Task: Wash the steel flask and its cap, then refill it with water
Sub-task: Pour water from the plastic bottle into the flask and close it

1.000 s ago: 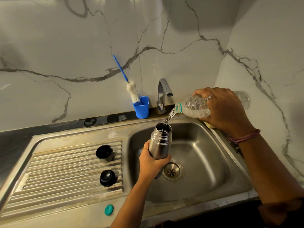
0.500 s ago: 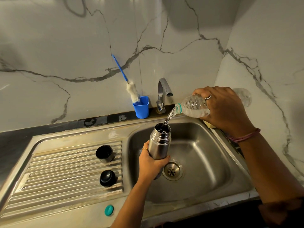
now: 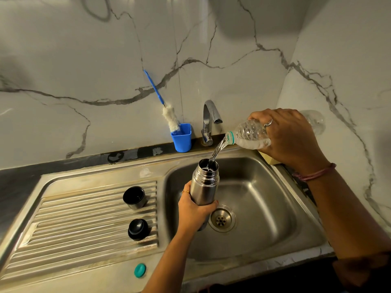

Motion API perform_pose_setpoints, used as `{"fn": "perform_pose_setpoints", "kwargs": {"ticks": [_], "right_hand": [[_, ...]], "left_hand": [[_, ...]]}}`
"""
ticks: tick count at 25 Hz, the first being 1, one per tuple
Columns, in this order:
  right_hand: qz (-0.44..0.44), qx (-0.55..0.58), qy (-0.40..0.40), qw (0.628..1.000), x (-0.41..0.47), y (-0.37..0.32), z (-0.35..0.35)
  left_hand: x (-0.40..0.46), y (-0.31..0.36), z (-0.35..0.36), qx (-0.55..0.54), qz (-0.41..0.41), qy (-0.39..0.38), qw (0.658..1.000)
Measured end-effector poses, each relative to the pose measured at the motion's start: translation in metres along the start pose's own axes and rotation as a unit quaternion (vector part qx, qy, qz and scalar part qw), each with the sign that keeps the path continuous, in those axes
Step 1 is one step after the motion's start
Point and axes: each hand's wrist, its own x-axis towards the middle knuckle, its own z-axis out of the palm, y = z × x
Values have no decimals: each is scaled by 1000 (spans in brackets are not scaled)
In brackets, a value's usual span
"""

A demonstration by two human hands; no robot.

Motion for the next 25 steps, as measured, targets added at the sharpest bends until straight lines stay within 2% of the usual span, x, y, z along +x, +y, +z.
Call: {"fn": "perform_pose_setpoints", "kwargs": {"ticks": [25], "right_hand": [[-14,-22,23,999,3,4,-1]], "left_hand": [[1,-3,1,-2,0,9,1000]]}}
